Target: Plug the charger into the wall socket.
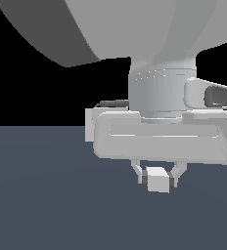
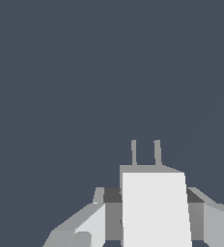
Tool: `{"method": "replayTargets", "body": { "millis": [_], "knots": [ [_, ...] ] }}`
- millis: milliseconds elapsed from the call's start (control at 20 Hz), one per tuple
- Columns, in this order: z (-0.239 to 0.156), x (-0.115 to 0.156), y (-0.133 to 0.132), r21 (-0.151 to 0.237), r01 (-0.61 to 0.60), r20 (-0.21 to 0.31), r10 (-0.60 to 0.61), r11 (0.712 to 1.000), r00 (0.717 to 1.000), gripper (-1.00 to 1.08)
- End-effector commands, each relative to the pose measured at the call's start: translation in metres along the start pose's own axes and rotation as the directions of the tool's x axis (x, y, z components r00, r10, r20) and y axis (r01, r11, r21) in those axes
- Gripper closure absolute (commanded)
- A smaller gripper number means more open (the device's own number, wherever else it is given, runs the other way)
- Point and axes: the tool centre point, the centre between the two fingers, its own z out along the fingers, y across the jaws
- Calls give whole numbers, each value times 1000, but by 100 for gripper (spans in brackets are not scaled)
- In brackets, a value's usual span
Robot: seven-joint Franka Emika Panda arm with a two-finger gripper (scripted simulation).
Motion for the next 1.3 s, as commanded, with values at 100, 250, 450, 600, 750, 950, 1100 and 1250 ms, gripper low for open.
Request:
{"method": "replayTargets", "body": {
  "millis": [100,250,450,600,750,950,1100,1250],
  "knots": [
    [0,0,0,0,0,-1,0,1000,1000,108],
    [0,0,0,0,0,-1,0,1000,1000,108],
    [0,0,0,0,0,-1,0,1000,1000,108],
    [-2,3,-4,1,3,-1,-3,1000,1000,108],
    [-7,9,-12,2,9,-1,-9,1000,1000,108],
    [-17,23,-30,4,22,-1,-22,1000,1000,108],
    [-27,37,-49,6,35,-1,-35,999,999,108],
    [-39,53,-70,9,51,-1,-51,999,999,108]
  ]
}}
